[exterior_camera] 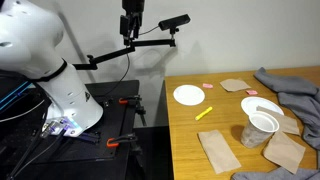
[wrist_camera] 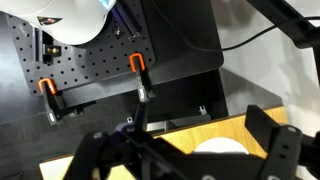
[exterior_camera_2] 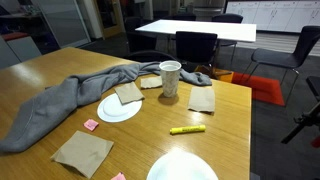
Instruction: Put the marker into the cup.
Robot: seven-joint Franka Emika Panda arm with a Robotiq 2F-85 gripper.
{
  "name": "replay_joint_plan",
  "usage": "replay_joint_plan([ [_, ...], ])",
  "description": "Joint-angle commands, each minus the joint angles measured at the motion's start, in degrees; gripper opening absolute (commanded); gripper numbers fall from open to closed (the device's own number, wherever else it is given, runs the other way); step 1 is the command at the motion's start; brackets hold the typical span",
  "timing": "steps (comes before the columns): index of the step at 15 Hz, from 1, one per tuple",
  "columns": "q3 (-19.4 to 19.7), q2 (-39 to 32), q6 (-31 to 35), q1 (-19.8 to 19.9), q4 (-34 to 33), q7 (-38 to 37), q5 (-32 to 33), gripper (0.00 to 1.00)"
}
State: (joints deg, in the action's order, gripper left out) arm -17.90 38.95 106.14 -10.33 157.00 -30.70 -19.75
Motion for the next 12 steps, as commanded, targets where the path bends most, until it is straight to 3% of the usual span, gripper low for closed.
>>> replay_joint_plan([
  [1,-0.11,0.06,-0.23,0.19,-0.11,0.09,-0.03,1.0],
  [7,-0.11,0.06,-0.22,0.19,-0.11,0.09,-0.03,1.0],
  [12,-0.4,-2.76,6.36,3.31,-1.03,1.33,7.59,1.0],
])
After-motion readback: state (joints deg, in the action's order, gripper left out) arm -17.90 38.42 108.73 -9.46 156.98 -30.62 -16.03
